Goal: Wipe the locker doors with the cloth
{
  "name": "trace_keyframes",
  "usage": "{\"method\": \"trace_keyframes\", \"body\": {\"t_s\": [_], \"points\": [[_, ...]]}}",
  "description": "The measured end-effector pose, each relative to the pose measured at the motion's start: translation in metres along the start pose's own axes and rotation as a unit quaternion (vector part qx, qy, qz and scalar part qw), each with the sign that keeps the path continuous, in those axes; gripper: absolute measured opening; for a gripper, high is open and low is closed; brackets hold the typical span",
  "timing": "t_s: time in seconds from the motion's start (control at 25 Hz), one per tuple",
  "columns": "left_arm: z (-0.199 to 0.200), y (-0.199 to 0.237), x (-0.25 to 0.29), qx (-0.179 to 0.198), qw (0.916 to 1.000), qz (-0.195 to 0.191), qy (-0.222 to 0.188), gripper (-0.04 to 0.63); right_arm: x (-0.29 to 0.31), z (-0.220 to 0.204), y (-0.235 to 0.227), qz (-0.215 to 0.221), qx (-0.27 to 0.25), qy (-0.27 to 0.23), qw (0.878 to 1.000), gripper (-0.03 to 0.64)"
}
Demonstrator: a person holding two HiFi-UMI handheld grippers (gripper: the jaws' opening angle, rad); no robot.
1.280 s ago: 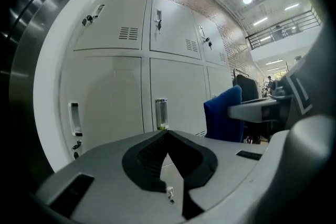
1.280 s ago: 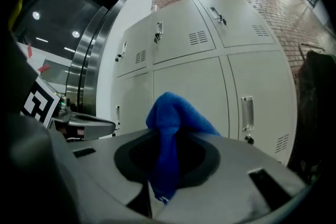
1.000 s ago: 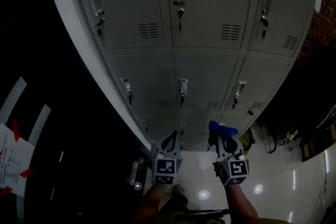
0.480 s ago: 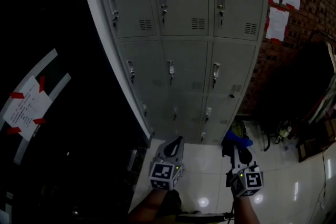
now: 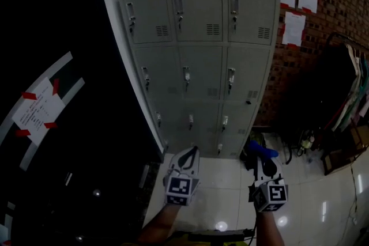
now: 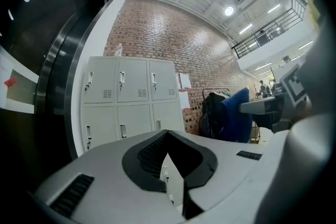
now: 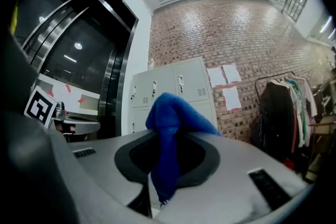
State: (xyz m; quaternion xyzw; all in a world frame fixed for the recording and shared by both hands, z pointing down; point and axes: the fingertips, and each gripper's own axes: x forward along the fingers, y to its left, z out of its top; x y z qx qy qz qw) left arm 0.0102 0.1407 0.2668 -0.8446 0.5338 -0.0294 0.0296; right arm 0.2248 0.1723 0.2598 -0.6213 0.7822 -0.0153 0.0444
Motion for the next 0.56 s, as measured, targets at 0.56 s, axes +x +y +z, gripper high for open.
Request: {"method": "trace_keyframes", "body": {"t_s": [0.56], "points": [[-0.013, 0.083, -0.102, -0.004, 0.9991, 0.042, 0.005, 0.005, 0.003, -0.017, 0.122, 0.041, 0.006, 0.013, 0.999, 0.069]]}}
